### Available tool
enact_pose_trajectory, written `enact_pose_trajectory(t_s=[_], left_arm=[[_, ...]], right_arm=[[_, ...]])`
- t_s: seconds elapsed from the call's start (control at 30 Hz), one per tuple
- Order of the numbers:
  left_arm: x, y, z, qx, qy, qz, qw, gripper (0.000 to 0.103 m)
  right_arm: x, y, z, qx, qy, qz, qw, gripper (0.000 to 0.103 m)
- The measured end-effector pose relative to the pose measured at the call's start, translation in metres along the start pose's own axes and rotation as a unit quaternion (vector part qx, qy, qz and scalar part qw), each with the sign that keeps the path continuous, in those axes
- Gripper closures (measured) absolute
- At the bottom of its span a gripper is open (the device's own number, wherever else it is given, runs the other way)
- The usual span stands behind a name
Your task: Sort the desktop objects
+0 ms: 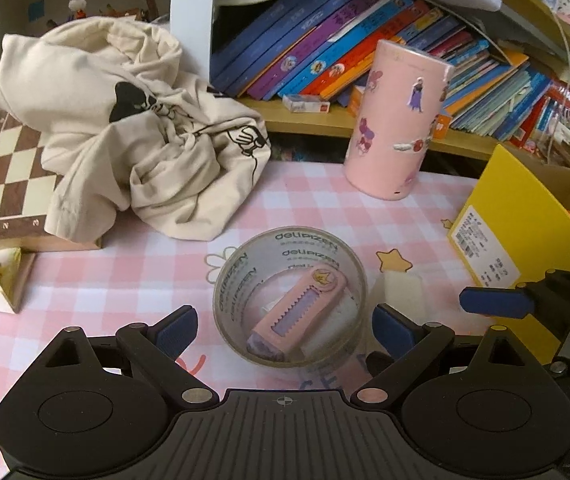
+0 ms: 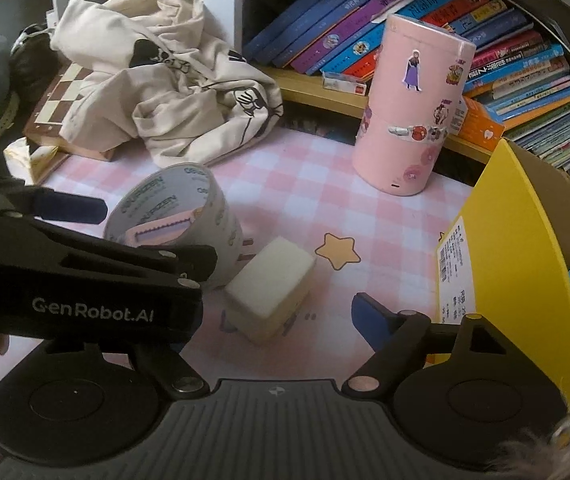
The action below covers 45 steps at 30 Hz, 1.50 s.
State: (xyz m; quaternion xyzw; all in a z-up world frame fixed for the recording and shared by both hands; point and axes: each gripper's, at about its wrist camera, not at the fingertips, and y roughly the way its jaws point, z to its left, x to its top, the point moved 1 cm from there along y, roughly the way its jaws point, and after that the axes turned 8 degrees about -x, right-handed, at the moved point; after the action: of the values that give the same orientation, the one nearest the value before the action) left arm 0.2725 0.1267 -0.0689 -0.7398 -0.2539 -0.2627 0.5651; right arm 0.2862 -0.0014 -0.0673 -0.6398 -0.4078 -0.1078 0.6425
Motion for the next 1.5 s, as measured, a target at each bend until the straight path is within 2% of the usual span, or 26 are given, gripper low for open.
enact_pose_trajectory(t_s=[0.17, 0.27, 0.33, 0.47, 0.5, 0.63, 1.03, 1.5], left_arm=[[0.002, 0.008, 0.004, -0.002, -0.019, -0.002, 0.9998, 0.007], [0.003, 0.012, 0.006, -0.001, -0.033, -0.007, 0.9994, 0.007], [0.003, 0.014, 0.007, -0.007, -0.038, -0.009, 0.9992, 0.008], [0.003, 0.013, 0.006, -0.007, -0.030, -0.021, 0.9993, 0.011], [0.003, 0.012, 0.006, -0.009, -0.029, -0.022, 0.9993, 0.016], [0.003, 0.009, 0.006, -0.015, -0.025, -0.021, 0.9994, 0.017], [0.002, -0.040, -0.004, -0.026, -0.001, -0.062, 0.9977, 0.017], [-0.024, -0.099, -0.017, -0.054, 0.011, -0.069, 0.9961, 0.017]], right_arm=[[0.003, 0.011, 0.000, 0.002, 0.012, 0.005, 1.000, 0.027], [0.002, 0.017, 0.000, 0.004, 0.019, 0.013, 1.000, 0.035], [0.001, 0.021, -0.002, 0.010, 0.028, 0.020, 0.999, 0.047], [0.000, 0.023, -0.004, 0.033, 0.045, 0.026, 0.998, 0.060], [0.000, 0.022, -0.004, 0.035, 0.045, 0.026, 0.998, 0.061], [0.000, 0.017, -0.004, 0.041, 0.044, 0.028, 0.998, 0.068], [-0.009, -0.016, -0.004, 0.060, 0.043, 0.022, 0.997, 0.074], [-0.035, -0.077, -0.012, 0.066, 0.039, 0.005, 0.997, 0.077]])
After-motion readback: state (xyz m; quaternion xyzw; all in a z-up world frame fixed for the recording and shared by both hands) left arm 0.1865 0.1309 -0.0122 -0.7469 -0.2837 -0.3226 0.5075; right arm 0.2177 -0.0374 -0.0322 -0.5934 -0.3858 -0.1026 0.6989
